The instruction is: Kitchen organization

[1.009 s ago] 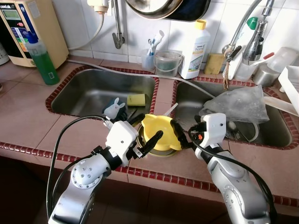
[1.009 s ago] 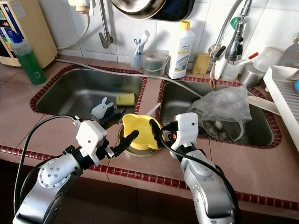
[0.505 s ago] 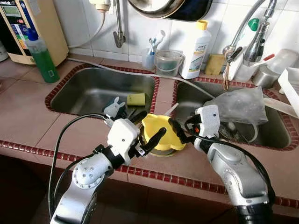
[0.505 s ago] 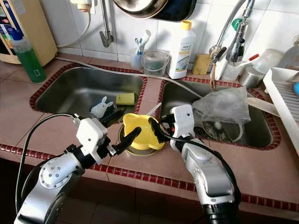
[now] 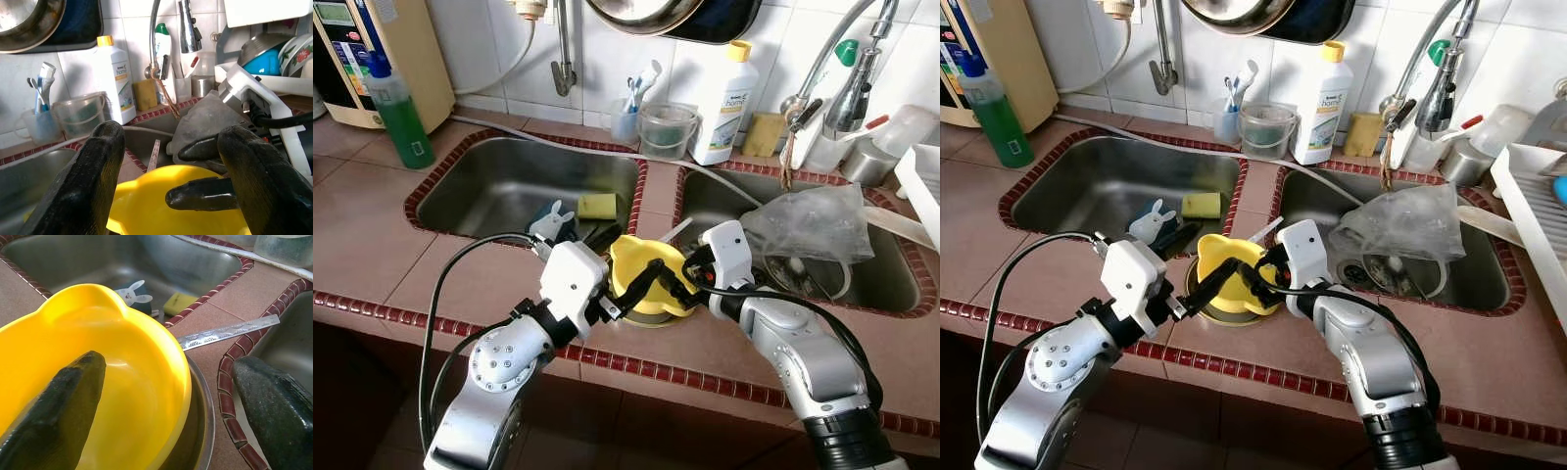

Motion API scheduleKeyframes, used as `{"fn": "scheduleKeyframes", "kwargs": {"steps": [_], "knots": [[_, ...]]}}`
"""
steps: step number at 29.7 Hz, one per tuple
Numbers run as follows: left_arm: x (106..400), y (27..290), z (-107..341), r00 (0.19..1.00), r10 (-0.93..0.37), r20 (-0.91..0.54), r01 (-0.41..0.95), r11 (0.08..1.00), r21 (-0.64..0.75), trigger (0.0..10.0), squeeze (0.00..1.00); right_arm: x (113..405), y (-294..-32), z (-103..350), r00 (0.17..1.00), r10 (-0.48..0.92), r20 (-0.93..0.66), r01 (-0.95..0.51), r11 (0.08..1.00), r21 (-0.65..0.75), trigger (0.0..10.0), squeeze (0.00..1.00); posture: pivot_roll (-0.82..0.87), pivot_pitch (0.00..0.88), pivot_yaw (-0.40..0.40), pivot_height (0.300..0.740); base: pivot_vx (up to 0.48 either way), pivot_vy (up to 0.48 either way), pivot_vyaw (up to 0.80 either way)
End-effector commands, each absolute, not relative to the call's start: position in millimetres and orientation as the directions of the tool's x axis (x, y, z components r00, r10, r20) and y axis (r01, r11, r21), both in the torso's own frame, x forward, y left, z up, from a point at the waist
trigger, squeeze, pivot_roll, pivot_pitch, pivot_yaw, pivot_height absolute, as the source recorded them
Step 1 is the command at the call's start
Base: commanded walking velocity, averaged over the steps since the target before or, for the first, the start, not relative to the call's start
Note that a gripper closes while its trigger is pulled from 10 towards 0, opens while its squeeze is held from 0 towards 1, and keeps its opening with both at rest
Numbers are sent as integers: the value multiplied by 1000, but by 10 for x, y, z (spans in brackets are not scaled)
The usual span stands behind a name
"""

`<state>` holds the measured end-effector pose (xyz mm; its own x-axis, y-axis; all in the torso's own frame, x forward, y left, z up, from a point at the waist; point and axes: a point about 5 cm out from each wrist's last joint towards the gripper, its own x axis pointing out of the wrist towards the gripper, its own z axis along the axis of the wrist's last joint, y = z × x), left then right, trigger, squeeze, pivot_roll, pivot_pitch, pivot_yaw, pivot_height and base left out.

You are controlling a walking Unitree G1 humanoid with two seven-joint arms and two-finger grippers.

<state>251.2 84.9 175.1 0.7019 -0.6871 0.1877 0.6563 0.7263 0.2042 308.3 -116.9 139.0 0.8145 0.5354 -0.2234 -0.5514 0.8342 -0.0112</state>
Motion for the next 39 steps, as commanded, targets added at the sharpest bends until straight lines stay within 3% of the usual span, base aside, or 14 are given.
{"fn": "scheduleKeyframes", "kwargs": {"steps": [1, 2, 3, 5, 6, 27, 28, 39], "knots": [[2509, 825, 1797, 695, -691, 199, 660, 723, 205, 10000, 0, 3095, -1167, 1406, 809, 539, -234, -560, 828, -26, 3216, 0, -43, 50, -73, 740, 0, 0, 0], [2511, 826, 1801, 696, -690, 201, 659, 724, 205, 10000, 0, 3092, -1168, 1399, 807, 540, -238, -560, 828, -22, 3255, 0, -43, 51, -71, 740, 0, 0, 0], [2513, 825, 1804, 696, -689, 201, 658, 725, 204, 10000, 0, 3088, -1172, 1391, 807, 538, -242, -561, 827, -32, 1412, 0, -43, 51, -71, 740, 0, 0, 0], [2515, 825, 1807, 697, -688, 202, 658, 725, 204, 10000, 0, 3080, -1179, 1381, 808, 536, -245, -560, 827, -39, 1412, 0, -46, 54, -72, 740, 0, 0, 0], [2516, 824, 1808, 696, -689, 202, 658, 725, 205, 10000, 0, 3077, -1184, 1382, 809, 535, -244, -559, 828, -37, 0, 0, -48, 56, -70, 740, 0, 0, 0], [2553, 807, 1832, 693, -690, 207, 658, 723, 209, 10000, 0, 3043, -1200, 1414, 795, 561, -231, -568, 822, 43, 0, 0, -53, 59, -64, 740, 0, 0, 0], [2554, 808, 1832, 694, -690, 206, 657, 724, 210, 10000, 0, 3039, -1195, 1420, 792, 566, -231, -571, 819, 47, 549, 0, -53, 59, -64, 740, 0, 0, 0], [2535, 792, 1818, 683, -704, 196, 671, 710, 213, 10000, 0, 3050, -1186, 1439, 792, 568, -223, -570, 819, 61, 0, 0, -51, 49, -61, 740, 0, 0, 0]]}}
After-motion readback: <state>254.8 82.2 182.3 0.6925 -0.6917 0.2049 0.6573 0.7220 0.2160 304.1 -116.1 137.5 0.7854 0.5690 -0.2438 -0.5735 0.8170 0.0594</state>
